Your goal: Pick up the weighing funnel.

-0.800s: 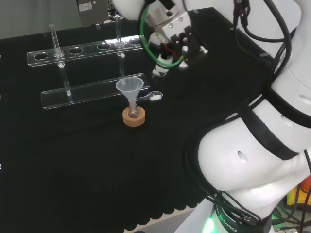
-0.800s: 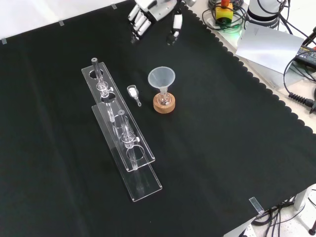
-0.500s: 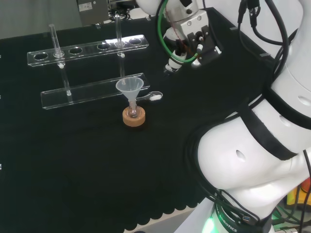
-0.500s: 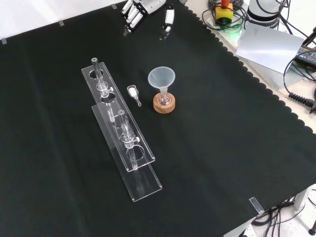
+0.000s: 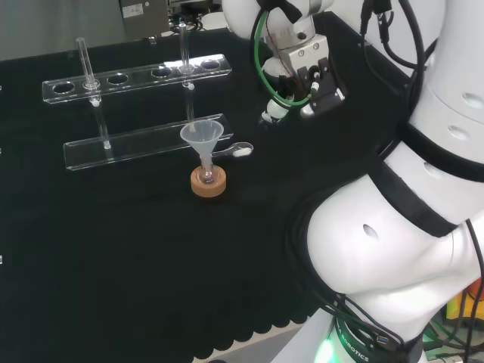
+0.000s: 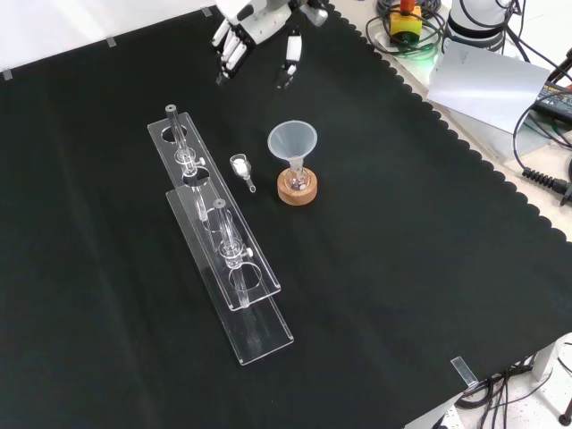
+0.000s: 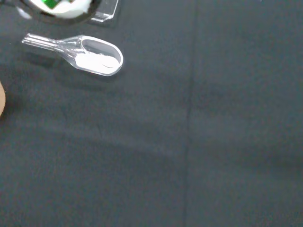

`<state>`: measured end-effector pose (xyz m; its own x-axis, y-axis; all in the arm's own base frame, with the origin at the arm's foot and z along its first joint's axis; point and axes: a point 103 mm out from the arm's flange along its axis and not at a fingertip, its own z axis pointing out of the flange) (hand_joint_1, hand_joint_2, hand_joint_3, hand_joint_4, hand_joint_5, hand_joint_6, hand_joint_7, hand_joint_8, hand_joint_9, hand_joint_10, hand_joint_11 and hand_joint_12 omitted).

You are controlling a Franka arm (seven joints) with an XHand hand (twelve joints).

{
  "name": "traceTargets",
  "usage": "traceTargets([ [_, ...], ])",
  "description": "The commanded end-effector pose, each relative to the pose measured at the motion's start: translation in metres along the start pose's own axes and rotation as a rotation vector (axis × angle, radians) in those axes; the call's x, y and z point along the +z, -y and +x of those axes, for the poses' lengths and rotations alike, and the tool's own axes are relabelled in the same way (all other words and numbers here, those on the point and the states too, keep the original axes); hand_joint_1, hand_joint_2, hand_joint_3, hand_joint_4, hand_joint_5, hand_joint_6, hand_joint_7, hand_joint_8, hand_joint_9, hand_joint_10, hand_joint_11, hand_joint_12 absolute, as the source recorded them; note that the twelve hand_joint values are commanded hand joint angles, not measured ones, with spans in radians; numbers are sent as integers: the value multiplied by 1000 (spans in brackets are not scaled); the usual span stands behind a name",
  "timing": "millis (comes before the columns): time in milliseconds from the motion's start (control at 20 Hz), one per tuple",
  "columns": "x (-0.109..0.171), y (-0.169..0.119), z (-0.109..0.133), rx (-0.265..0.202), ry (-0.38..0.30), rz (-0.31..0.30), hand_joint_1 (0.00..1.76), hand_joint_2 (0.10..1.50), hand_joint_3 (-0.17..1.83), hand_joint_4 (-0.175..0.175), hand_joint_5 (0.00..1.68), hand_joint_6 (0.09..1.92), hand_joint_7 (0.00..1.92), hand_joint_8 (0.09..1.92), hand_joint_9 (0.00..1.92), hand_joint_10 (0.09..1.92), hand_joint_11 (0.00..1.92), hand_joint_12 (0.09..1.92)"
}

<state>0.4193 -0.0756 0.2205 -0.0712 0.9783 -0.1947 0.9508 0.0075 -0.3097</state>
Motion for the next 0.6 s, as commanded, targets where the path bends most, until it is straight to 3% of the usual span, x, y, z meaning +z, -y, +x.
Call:
traceTargets([
  [50,30,-31,1,-20,-54,-19,795,686,482,-52,525,87,548,739,833,582,467,1310],
  [600,66,-64,12,-50,-90,10,822,680,493,-54,583,110,574,748,840,575,475,1301],
])
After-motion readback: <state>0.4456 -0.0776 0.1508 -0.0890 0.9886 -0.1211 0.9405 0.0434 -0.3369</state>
